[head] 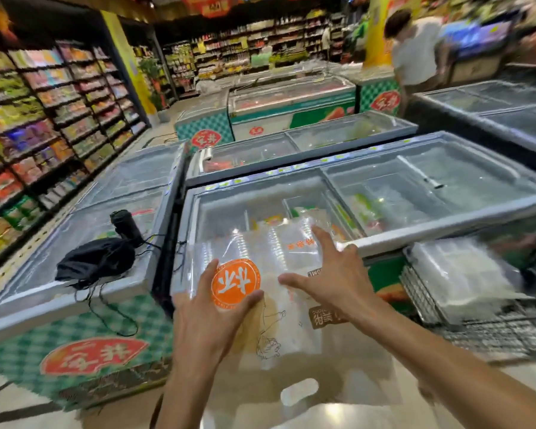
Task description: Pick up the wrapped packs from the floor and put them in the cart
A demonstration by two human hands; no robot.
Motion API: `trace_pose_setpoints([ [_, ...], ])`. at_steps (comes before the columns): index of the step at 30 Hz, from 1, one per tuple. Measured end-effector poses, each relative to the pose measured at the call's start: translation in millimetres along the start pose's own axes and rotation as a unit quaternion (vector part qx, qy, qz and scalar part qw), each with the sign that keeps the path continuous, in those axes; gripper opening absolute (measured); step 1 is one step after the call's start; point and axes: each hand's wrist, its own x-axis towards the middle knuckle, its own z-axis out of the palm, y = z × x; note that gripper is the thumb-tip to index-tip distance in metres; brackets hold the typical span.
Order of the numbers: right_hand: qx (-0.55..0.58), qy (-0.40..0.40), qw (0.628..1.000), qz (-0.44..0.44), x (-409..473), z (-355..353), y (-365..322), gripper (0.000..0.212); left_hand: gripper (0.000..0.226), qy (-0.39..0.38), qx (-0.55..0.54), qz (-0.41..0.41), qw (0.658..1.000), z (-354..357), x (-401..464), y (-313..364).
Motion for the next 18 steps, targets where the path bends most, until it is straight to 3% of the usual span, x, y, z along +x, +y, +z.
trace_pose_setpoints([
  [8, 0.005, 0.059, 0.994, 0.097, 14.1, -134.3, 163.0, 0.122, 0.114, -0.074, -0.004, 0.068, 0.995, 139.8, -23.2, 149.3],
  [18, 0.012, 0.096, 0.981, 0.167, 71.9, -224.4, 314.7, 0.125, 0.11, -0.133, -0.002, 0.155, 0.979, 286.6, -7.6, 278.6],
])
